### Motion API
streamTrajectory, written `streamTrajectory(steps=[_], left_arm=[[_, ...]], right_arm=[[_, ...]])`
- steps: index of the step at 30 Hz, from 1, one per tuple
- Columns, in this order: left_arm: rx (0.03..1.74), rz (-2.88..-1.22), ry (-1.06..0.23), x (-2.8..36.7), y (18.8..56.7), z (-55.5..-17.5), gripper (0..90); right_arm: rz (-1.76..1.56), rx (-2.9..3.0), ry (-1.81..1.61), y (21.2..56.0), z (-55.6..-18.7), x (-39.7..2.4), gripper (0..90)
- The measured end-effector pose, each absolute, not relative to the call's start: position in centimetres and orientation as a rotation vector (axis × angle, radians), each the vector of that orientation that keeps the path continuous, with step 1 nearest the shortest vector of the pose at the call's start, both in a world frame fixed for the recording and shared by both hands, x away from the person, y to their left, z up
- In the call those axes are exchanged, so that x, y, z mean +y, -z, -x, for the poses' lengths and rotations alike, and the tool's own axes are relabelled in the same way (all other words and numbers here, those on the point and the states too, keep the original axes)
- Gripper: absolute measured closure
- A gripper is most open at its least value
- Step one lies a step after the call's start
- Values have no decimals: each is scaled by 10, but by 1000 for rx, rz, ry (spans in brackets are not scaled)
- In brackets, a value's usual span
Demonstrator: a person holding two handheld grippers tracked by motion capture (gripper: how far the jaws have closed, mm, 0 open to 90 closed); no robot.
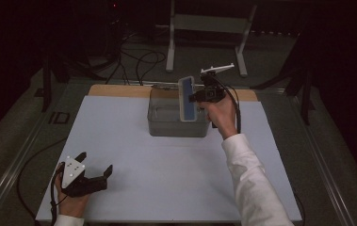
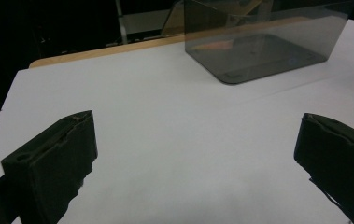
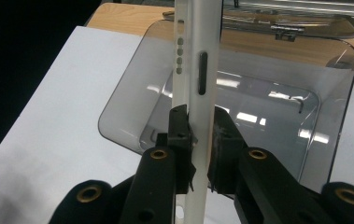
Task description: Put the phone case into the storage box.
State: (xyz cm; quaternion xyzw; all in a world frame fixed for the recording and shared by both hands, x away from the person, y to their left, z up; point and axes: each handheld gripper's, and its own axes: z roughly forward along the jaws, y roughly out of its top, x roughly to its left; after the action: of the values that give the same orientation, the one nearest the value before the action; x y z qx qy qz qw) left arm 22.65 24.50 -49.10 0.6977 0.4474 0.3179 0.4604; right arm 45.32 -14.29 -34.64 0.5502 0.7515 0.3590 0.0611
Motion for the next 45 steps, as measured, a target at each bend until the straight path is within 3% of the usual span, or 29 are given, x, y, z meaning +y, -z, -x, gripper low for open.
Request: streamTrajectory(steps=[45], left_arm=[[1095,-1714,-782,244,490,-226,3]], right_arm=[[-1789,2152,-931,363,-477,-165,818]])
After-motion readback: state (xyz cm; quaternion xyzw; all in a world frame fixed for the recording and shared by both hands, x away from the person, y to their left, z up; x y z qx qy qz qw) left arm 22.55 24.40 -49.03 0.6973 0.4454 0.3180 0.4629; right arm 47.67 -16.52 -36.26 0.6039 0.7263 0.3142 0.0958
